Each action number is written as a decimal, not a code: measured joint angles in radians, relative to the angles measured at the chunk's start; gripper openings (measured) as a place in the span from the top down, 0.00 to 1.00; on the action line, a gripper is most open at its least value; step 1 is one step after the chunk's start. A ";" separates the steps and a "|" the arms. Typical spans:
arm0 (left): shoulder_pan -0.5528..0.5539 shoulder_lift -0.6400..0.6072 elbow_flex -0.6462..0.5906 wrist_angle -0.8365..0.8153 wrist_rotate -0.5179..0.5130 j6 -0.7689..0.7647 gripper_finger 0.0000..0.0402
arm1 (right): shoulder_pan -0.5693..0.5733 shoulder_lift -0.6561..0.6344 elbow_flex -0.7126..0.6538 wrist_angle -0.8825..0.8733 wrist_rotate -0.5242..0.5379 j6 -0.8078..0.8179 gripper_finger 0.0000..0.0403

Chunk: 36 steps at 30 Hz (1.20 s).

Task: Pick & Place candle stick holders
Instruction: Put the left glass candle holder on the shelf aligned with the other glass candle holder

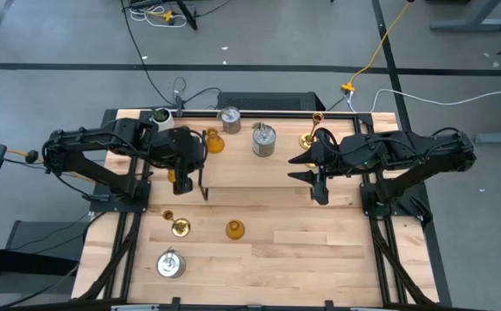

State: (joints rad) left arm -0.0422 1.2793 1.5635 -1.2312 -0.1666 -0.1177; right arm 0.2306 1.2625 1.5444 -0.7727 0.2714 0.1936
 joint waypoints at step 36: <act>0.000 0.000 0.000 -0.003 -0.051 -0.031 0.94 | 0.000 0.000 0.000 -0.010 0.000 -0.014 0.58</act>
State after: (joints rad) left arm -0.0425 1.2797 1.5635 -1.2339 -0.2178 -0.1482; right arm 0.2306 1.2625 1.5440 -0.7830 0.2714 0.1793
